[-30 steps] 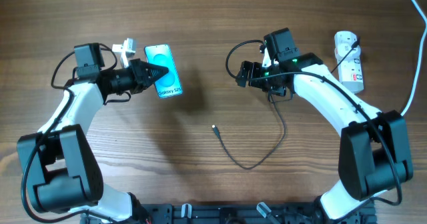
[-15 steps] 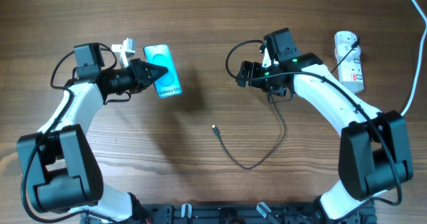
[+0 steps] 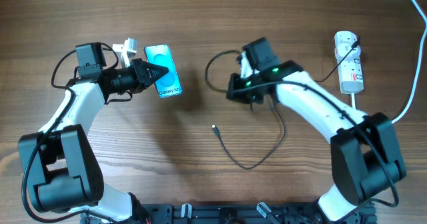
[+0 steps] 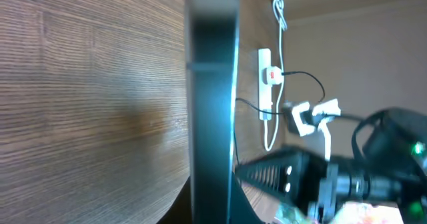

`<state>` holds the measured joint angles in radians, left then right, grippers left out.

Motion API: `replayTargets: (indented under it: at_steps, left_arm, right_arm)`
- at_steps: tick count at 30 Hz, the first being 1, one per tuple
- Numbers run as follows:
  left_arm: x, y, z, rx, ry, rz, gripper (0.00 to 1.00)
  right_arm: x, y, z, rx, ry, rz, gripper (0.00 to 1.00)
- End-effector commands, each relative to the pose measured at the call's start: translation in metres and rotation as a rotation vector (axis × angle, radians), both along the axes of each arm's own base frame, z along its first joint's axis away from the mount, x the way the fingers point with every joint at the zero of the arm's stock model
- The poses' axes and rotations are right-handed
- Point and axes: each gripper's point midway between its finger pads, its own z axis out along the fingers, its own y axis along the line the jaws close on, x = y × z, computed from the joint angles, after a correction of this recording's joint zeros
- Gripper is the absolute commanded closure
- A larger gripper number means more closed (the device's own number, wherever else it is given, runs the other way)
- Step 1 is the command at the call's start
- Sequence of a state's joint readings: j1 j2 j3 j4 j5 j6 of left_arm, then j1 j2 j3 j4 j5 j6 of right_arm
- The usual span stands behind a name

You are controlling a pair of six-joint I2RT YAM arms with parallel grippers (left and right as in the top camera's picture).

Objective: Plug charger to phone and switch on socket
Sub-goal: 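Move the right gripper down over the black cable's USB-C end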

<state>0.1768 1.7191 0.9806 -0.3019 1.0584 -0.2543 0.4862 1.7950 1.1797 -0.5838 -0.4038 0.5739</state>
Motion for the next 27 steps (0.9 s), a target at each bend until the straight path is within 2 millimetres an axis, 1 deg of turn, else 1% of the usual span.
replayTargets:
  at_steps: [1, 2, 4, 8, 9, 12, 15, 19, 20, 23, 25, 26, 27]
  left_arm:
    - [0.000, -0.001, 0.008, 0.000, -0.022, -0.001, 0.96]
    - [0.001, -0.001, 0.008, 0.001, -0.025, -0.001, 0.96]
    - [0.001, -0.001, 0.008, 0.006, -0.027, 0.002, 0.96]
    - [0.002, 0.000, 0.007, 0.008, -0.028, 0.003, 0.96]
    - [0.002, 0.000, 0.007, 0.008, -0.028, 0.003, 0.96]
    - [0.002, 0.000, 0.007, 0.008, -0.028, 0.003, 0.96]
    - [0.002, 0.000, 0.007, 0.008, -0.028, 0.003, 0.96]
    - [0.002, 0.000, 0.007, 0.008, -0.028, 0.003, 0.96]
    - [0.002, 0.000, 0.007, 0.008, -0.028, 0.003, 0.96]
    - [0.002, 0.000, 0.008, 0.009, -0.031, 0.003, 0.96]
    - [0.002, 0.000, 0.008, 0.009, -0.031, 0.003, 0.96]
    - [0.002, 0.000, 0.008, 0.009, -0.031, 0.003, 0.96]
    - [0.002, 0.000, 0.008, 0.009, -0.031, 0.003, 0.96]
  right_arm:
    - [-0.027, 0.011, -0.015, -0.105, -0.019, 0.078, 0.96]
    - [-0.039, 0.021, -0.020, -0.164, -0.051, 0.123, 0.96]
    - [-0.053, 0.030, -0.025, -0.226, -0.081, 0.168, 0.96]
    - [-0.077, 0.047, -0.028, -0.295, -0.133, 0.240, 0.96]
    - [-0.081, 0.048, -0.029, -0.328, -0.149, 0.236, 0.96]
    - [-0.087, 0.046, -0.031, -0.390, -0.180, 0.249, 0.96]
    - [-0.087, 0.045, -0.031, -0.398, -0.185, 0.247, 0.96]
    - [-0.091, 0.026, -0.034, -0.484, -0.172, 0.257, 0.96]
    - [-0.092, 0.025, -0.036, -0.486, -0.169, 0.257, 0.96]
    - [-0.096, 0.018, -0.047, -0.500, -0.161, 0.260, 0.94]
    - [-0.096, 0.020, -0.051, -0.486, -0.180, 0.297, 0.87]
    - [-0.096, 0.025, -0.051, -0.465, -0.189, 0.318, 0.80]
    - [-0.094, 0.033, -0.050, -0.432, -0.205, 0.331, 0.64]
